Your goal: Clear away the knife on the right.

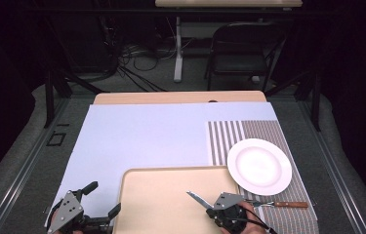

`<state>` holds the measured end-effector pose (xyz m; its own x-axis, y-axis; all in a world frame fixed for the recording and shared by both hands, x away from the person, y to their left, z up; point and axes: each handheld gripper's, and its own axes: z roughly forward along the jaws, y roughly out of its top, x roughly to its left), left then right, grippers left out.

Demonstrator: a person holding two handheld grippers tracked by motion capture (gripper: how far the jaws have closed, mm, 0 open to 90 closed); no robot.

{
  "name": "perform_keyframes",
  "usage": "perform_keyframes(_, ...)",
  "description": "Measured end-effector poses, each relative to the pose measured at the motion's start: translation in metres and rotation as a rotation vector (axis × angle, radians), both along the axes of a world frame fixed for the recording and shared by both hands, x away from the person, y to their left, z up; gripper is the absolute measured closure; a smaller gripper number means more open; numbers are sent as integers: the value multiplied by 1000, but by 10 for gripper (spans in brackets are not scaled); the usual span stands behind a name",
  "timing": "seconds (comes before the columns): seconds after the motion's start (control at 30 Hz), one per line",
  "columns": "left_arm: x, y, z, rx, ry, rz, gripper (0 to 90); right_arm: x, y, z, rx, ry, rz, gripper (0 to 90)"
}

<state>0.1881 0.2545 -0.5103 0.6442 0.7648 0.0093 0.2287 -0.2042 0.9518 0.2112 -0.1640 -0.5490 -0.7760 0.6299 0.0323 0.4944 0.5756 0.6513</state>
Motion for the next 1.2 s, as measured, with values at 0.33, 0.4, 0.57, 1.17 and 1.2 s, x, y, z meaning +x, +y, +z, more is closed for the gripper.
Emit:
perform_keyframes(0.33, 0, 0, 0, 8, 4, -3, 23, 6, -8, -1, 18, 6, -47, 900)
perform_keyframes(0.4, 0, 0, 0, 5, -1, -3, 22, 7, -12, 0, 16, 7, -68, 900)
perform_keyframes(0.57, 0, -1, -1, -1, 3, -2, 23, 10, -19, 0, 11, 9, -91, 900)
perform_keyframes(1.17, 1, -1, -1, 1, 5, -1, 23, 18, -47, 3, 5, 27, -194, 900)
perform_keyframes(1.2, 1, -1, -1, 1, 5, -2, 22, 19, -48, 3, 1, 26, -194, 900)
